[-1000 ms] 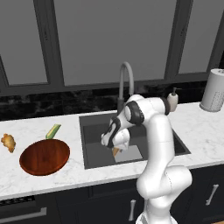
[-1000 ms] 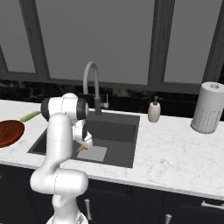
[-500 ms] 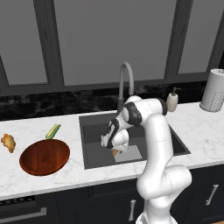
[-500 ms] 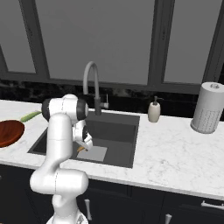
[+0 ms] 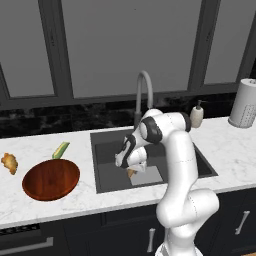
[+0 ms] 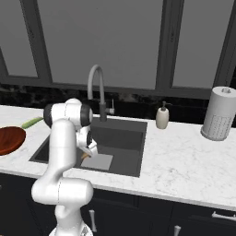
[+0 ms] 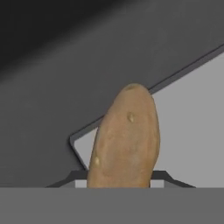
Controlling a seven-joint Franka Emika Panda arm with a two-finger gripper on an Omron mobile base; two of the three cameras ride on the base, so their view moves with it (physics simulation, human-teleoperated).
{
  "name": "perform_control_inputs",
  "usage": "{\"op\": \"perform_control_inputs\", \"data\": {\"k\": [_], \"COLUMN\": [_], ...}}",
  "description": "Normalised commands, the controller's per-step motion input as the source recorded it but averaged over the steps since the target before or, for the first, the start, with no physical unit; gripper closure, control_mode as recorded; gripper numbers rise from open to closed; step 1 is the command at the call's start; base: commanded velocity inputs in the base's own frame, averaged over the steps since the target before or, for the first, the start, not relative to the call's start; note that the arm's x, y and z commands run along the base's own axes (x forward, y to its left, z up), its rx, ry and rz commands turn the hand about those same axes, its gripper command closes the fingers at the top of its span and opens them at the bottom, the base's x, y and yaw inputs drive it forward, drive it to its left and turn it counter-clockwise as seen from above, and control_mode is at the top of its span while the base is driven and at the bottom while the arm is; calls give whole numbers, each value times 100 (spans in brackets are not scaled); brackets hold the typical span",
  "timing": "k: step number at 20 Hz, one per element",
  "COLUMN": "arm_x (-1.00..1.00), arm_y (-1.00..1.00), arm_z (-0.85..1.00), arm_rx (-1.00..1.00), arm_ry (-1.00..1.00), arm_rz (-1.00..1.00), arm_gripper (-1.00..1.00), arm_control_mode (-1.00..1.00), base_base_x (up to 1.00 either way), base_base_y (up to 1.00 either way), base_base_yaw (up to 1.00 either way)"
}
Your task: Pick the sweet potato from the sink and place it in the bowl. Then pick the bowl and place it in the microwave. Then close the microwave door and press the start button.
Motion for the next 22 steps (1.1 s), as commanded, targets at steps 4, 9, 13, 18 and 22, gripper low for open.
{"op": "perform_control_inputs", "data": {"k": [4,9,13,18,22], "arm_x": [-37,-51,-48,-44,-55], "arm_y": [3,16,36,49,52], "arm_z": [86,100,100,100,100], "arm_rx": [0,-2,-3,0,0], "arm_ry": [-10,-7,-9,-2,0], "arm_rz": [0,0,0,3,8], "arm_gripper": [100,100,100,100,100], "arm_control_mode": [-100,-100,-100,-100,-100], "base_base_x": [0,0,0,0,0], "base_base_y": [0,0,0,0,0], "base_base_yaw": [0,0,0,0,0]}}
